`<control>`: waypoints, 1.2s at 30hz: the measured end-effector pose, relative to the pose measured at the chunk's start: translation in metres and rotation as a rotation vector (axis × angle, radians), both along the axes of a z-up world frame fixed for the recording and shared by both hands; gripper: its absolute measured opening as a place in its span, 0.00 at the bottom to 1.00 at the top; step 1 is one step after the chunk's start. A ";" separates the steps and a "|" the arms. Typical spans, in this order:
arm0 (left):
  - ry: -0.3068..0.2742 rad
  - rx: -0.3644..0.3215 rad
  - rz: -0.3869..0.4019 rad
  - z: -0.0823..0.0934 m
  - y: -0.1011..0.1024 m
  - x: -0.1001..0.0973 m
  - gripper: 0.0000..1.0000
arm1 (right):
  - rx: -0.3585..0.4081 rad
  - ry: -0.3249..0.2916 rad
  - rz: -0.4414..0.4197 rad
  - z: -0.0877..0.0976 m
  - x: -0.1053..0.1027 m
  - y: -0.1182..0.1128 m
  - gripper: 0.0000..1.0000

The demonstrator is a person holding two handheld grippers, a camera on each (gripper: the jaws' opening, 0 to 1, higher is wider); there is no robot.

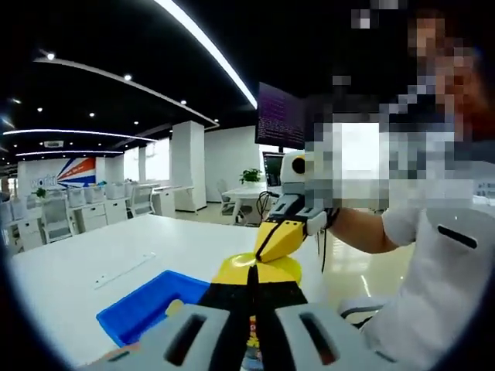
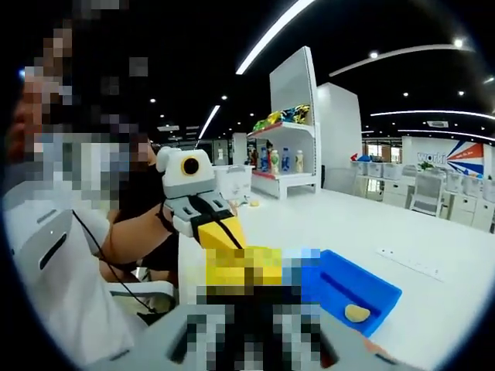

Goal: Open the lid of the chip container on the table, take out the chips, place them into the box in front of the container, and close the lid

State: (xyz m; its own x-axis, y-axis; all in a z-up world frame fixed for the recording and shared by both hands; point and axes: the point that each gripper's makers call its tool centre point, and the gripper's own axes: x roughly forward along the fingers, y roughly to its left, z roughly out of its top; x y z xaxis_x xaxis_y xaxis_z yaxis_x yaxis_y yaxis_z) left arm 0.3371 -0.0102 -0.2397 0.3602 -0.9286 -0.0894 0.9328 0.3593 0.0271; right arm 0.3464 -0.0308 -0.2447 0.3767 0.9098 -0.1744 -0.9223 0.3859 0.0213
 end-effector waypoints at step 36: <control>0.041 -0.069 -0.009 0.021 -0.013 0.030 0.01 | 0.040 -0.010 0.045 0.011 -0.024 0.014 0.01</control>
State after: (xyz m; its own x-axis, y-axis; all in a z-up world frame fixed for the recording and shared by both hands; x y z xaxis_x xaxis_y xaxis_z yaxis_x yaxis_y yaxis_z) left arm 0.3672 -0.0232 -0.2188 0.3495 -0.9361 -0.0394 0.9357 0.3509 -0.0361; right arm 0.3220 -0.0173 -0.2341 0.3372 0.9318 -0.1341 -0.9388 0.3435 0.0261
